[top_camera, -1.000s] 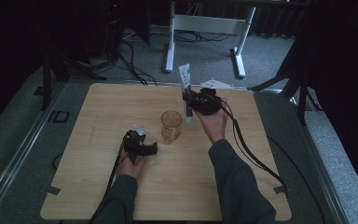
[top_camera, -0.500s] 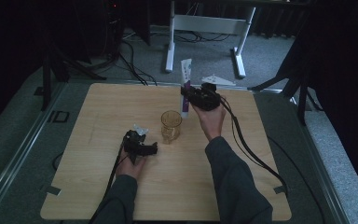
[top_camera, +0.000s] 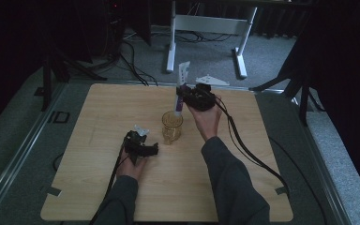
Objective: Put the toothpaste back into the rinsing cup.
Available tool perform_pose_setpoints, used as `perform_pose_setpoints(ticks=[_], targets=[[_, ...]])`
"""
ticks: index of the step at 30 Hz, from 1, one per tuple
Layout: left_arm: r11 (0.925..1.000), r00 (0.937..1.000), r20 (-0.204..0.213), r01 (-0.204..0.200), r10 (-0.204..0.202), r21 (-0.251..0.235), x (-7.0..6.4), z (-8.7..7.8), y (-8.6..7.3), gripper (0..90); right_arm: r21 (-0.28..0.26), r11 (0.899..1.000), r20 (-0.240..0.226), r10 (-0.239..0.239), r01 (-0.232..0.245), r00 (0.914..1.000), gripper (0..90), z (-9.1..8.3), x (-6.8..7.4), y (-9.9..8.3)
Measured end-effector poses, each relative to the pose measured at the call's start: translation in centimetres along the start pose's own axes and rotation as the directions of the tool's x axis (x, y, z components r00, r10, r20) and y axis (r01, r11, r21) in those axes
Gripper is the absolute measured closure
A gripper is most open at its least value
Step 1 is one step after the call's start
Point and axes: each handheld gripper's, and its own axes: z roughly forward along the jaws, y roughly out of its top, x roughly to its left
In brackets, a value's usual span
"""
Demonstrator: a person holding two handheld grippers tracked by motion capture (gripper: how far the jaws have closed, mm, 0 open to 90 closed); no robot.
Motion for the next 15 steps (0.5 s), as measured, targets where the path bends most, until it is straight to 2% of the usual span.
perform_pose_setpoints(ticks=[9, 15], targets=[[1.0, 1.0, 0.0, 0.0, 0.0, 0.001, 0.0, 0.0, 0.0, 12.9, 0.016, 1.0, 0.002, -0.007, 0.007, 1.0, 70.9, 0.7, 0.5, -0.5], [1.0, 1.0, 0.0, -0.001, 0.001, 0.001, 0.0, 0.0, 0.0, 12.9, 0.053, 0.998, 0.011, -0.039, 0.039, 0.9992, 70.9, 1.1, 1.0, -1.4]])
